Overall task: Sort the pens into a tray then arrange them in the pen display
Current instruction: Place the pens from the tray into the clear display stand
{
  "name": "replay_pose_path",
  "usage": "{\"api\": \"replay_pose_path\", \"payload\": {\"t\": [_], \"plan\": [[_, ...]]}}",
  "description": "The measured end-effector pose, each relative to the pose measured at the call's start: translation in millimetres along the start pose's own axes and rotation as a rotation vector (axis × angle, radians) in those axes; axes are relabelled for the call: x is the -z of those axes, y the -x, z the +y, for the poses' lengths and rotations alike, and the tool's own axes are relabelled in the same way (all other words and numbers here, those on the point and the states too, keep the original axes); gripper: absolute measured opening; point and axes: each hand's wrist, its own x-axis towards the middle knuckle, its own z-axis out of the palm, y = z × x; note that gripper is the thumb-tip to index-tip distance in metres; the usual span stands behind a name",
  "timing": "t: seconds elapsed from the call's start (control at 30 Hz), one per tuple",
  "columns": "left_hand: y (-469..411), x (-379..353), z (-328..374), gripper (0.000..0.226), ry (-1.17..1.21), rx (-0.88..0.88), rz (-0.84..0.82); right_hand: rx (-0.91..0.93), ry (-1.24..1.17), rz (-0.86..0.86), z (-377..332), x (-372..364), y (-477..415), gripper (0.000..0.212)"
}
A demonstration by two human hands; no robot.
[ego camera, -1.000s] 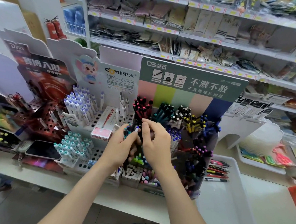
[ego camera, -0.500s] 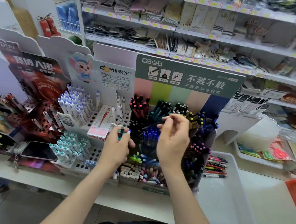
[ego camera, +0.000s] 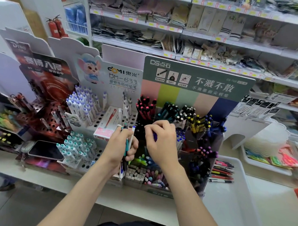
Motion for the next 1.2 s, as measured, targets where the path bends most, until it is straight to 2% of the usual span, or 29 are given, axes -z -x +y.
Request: {"api": "replay_pose_path", "payload": {"t": [0.1,0.23,0.33,0.4,0.53,0.6,0.67,0.77,0.87,0.93,1.03,1.1,1.2], "plan": [[1.6,-0.8,1.8,0.034,-0.001,0.018,-0.105,-0.226,-0.434,-0.129,-15.0,16.5,6.3,0.016],[2.4,-10.7,-0.3,0.031,-0.066,0.046,-0.183,-0.384,-0.614,-0.251,-20.9,21.2,25.1,0.011],[0.9,-22.4,-1.6,0.014,-0.117,0.003,-0.175,-0.504,-0.887,-0.185,-25.1,33.7,31.9,0.017],[-0.8,-29.4,-3.9,0.014,-0.109,-0.005,-0.183,-0.549,-0.94,0.004,-26.4,45.8,31.4,0.019],[-2.2,-39.3,-14.8,0.013,-0.164,0.02,-0.17,-0.601,-0.707,0.459,2.2,65.5,30.5,0.018],[-3.2,-40.7,-21.3,0.015,-0.168,0.033,-0.155,-0.543,-0.542,0.547,22.6,71.9,36.0,0.016],[-4.4,-39.5,-27.8,0.018,-0.161,0.038,-0.138,-0.445,-0.359,0.525,35.5,75.7,47.8,0.02],[-5.4,-39.0,-32.6,0.025,-0.138,0.037,-0.146,-0.308,-0.205,0.389,49.7,65.7,70.7,0.024],[-4.9,-41.6,-36.3,0.023,-0.152,0.019,-0.179,-0.226,-0.102,0.167,63.7,42.2,90.2,0.018],[-3.9,-44.3,-39.6,0.024,-0.187,0.004,-0.2,-0.132,0.084,0.05,75.9,27.5,100.8,0.01],[-1.4,-46.8,-43.5,0.026,-0.208,0.001,-0.206,-0.111,0.34,0.009,89.3,14.9,111.9,0.009],[0.1,-47.7,-42.7,0.026,-0.225,0.017,-0.204,-0.168,0.341,0.031,90.3,15.4,111.7,0.012],[0.8,-47.2,-40.0,0.021,-0.231,0.065,-0.202,-0.203,0.118,0.01,76.3,22.4,101.6,0.017]]}}
